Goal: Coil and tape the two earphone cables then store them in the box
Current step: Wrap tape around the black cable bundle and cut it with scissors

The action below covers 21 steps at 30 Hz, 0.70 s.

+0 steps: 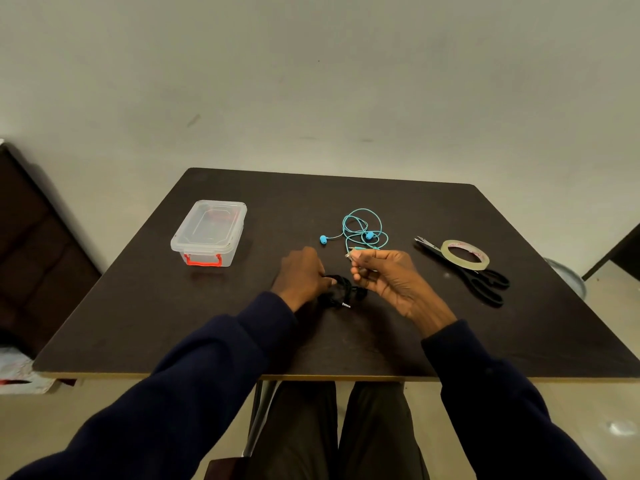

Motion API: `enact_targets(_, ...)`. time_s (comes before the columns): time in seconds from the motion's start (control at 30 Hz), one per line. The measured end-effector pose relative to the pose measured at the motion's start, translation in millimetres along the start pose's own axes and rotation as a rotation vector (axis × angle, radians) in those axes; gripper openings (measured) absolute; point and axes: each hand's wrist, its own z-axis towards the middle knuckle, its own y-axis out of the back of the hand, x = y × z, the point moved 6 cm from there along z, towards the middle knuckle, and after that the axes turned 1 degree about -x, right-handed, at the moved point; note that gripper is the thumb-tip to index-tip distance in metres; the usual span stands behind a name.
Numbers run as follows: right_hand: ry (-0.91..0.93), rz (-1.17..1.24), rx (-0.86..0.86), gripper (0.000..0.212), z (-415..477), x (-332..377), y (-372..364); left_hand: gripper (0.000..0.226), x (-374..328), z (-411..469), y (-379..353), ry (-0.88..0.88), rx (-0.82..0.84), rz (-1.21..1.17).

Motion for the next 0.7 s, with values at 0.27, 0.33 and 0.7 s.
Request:
enact_targets(0.27,0.014,-0.022,-0.011,0.011,-4.3,1.9,7.1,0.055,-23.4,12.7,-1.7,-0.040,0.069,0.340)
enact_targets(0.33,0.010,-0.025,-0.016,0.010,-6.9,1.6,7.6,0.059,-23.7,15.9,-1.6,-0.047,0.063,0.352)
enact_targets(0.7,-0.066,-0.064,-0.081,0.012,-23.0,-6.5,7.7,0.008,10.3,5.5,1.0,0.305,0.359,-0.660)
